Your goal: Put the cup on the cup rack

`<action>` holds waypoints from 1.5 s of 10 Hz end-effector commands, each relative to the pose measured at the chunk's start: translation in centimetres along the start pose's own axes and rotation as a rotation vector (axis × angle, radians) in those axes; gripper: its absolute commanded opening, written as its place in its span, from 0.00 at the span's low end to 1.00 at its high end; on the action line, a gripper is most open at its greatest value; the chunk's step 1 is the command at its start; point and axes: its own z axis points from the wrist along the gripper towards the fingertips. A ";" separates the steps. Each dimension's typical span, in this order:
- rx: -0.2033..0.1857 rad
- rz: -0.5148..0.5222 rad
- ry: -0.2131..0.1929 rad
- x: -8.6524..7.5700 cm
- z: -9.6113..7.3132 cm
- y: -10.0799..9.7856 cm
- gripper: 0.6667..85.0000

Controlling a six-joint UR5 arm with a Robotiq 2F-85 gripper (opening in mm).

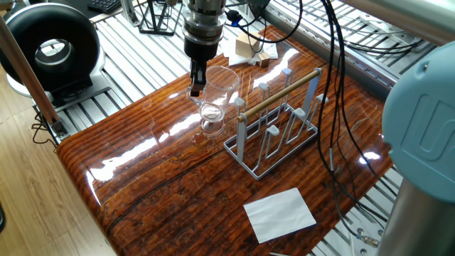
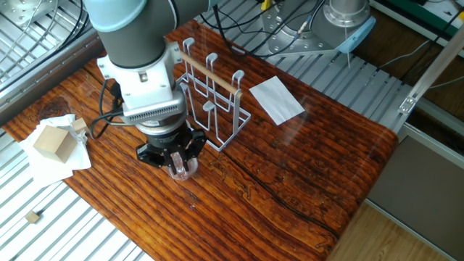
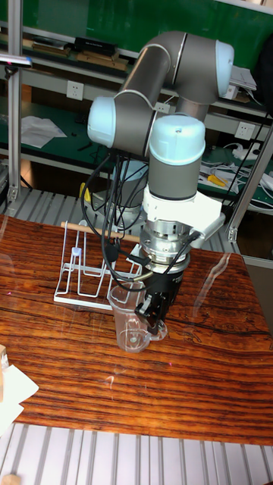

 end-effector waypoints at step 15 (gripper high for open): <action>0.046 -0.074 0.020 0.6 1.0 -0.3 0.00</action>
